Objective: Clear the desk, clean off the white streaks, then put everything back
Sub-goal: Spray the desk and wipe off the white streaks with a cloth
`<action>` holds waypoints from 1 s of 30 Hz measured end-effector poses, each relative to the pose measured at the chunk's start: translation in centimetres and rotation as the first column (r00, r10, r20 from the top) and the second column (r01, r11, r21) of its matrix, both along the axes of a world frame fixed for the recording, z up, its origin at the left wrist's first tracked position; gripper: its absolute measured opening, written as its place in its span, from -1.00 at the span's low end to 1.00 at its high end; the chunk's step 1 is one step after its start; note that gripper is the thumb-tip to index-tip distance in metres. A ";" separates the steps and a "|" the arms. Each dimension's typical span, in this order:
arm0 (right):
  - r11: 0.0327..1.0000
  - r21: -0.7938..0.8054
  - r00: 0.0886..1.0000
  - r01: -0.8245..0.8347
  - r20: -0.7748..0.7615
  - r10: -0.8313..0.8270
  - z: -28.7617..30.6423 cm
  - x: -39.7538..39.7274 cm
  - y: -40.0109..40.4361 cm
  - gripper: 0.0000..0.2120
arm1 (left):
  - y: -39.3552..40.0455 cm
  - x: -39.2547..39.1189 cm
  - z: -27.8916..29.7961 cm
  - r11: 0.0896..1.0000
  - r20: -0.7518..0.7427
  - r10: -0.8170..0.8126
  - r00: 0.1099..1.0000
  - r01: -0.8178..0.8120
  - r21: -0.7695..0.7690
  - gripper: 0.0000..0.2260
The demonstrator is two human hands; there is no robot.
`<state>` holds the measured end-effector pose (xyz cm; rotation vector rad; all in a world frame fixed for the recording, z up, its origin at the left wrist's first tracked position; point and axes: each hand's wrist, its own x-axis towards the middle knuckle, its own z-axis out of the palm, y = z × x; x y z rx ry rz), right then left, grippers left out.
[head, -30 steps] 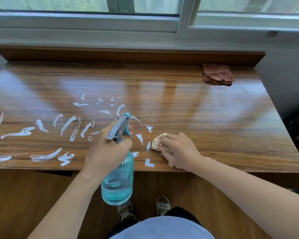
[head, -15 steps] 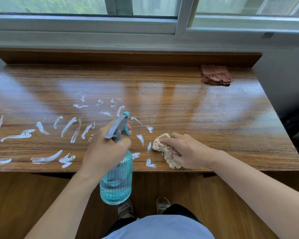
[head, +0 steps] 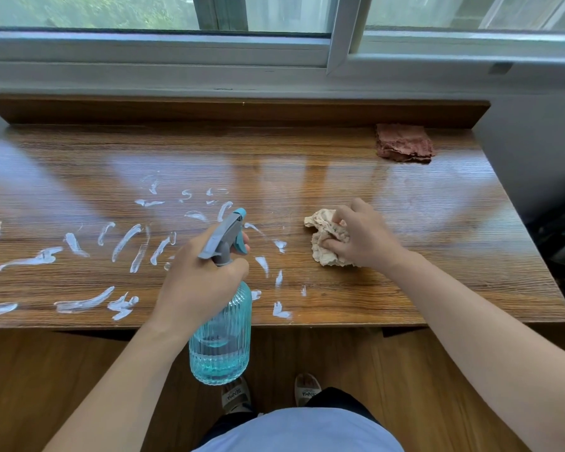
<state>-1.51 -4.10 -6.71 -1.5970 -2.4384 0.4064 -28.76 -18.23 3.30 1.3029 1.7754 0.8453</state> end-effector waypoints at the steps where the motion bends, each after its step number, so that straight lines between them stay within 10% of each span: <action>1: 0.998 0.040 0.999 -0.039 0.025 0.038 -0.4 0.0 0.2 -0.55 | 0.0 0.0 0.0 1.000 0.003 0.003 1.000 -0.003 -0.004 -0.75; 16: 0.960 0.077 0.963 -0.269 0.037 0.267 -1.7 -1.9 -7.4 -0.59 | 0.3 0.2 -0.5 1.000 0.035 -0.009 0.999 0.009 -0.012 -0.75; 23: 0.977 0.025 0.968 0.211 -0.143 -0.205 -1.3 -1.3 0.9 -0.62 | 0.8 0.2 -0.3 1.000 0.016 -0.025 1.000 0.025 -0.011 -0.76; 30: 0.982 0.096 0.985 -0.160 -0.047 0.165 -1.6 -1.3 -3.7 -0.69 | 0.6 0.0 -0.1 1.000 -0.007 -0.019 1.000 0.020 0.013 -0.76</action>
